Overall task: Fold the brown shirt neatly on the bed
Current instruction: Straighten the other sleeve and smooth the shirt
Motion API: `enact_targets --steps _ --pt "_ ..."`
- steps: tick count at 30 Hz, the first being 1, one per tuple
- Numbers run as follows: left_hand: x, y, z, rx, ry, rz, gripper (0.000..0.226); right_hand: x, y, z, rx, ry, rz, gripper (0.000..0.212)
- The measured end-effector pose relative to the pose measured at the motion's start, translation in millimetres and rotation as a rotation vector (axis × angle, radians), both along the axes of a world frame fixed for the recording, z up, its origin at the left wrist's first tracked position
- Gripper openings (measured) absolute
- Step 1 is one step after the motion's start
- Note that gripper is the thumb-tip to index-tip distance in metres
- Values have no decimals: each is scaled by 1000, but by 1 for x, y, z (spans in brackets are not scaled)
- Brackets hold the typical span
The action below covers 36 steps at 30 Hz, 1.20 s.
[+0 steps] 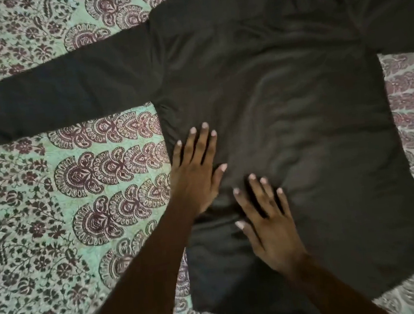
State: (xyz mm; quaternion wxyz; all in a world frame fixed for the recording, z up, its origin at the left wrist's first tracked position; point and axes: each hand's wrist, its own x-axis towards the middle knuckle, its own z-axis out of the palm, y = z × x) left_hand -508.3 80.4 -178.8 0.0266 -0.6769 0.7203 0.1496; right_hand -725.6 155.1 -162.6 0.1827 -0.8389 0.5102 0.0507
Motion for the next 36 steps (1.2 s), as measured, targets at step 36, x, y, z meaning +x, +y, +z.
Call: enact_targets --steps 36 --pt "-83 209 15 -26 124 70 85 -110 150 -9 -99 111 -360 66"
